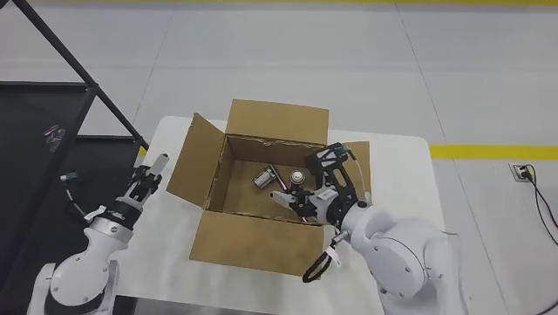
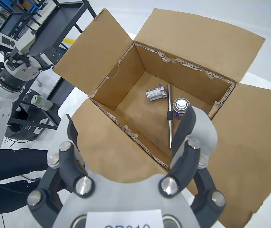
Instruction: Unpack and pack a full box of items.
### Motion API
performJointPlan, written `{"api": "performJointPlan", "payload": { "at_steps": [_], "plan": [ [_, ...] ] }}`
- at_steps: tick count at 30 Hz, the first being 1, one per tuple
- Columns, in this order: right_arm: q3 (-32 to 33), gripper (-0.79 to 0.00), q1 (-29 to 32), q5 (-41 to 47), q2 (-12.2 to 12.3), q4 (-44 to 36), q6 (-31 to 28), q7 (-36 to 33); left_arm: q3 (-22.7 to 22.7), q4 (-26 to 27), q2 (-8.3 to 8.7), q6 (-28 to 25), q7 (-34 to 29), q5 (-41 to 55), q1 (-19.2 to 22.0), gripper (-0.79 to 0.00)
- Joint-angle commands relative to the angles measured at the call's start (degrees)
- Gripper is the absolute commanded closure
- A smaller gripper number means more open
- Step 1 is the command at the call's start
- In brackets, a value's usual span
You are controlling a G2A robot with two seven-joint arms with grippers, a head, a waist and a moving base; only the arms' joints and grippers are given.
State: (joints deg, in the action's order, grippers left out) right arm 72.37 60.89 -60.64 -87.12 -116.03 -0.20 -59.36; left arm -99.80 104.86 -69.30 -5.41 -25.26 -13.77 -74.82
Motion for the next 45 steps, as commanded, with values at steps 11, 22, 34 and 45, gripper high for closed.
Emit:
{"api": "performJointPlan", "payload": {
  "at_steps": [11, 22, 34, 45],
  "plan": [
    [20.56, -0.785, -2.92, 29.09, 1.61, 6.01, 4.25, -4.12, 7.25, -0.27, 0.56, -0.84, -8.3, -3.26, 5.17, -0.785],
    [28.61, -0.785, -8.08, 26.71, 4.61, 23.83, 5.02, -9.33, 15.28, -4.05, 0.24, -0.86, -10.14, -2.46, 8.8, -0.785],
    [22.95, -0.785, -9.05, 42.75, 5.27, 26.92, -2.17, -13.16, 19.16, -6.83, -0.13, 0.93, -6.61, -1.88, 9.87, -0.785],
    [15.48, -0.785, -7.64, 49.87, 5.45, 19.87, 0.92, -7.92, 20.5, -7.63, -0.53, 3.3, -1.3, -0.47, 10.09, -0.785]
  ]
}}
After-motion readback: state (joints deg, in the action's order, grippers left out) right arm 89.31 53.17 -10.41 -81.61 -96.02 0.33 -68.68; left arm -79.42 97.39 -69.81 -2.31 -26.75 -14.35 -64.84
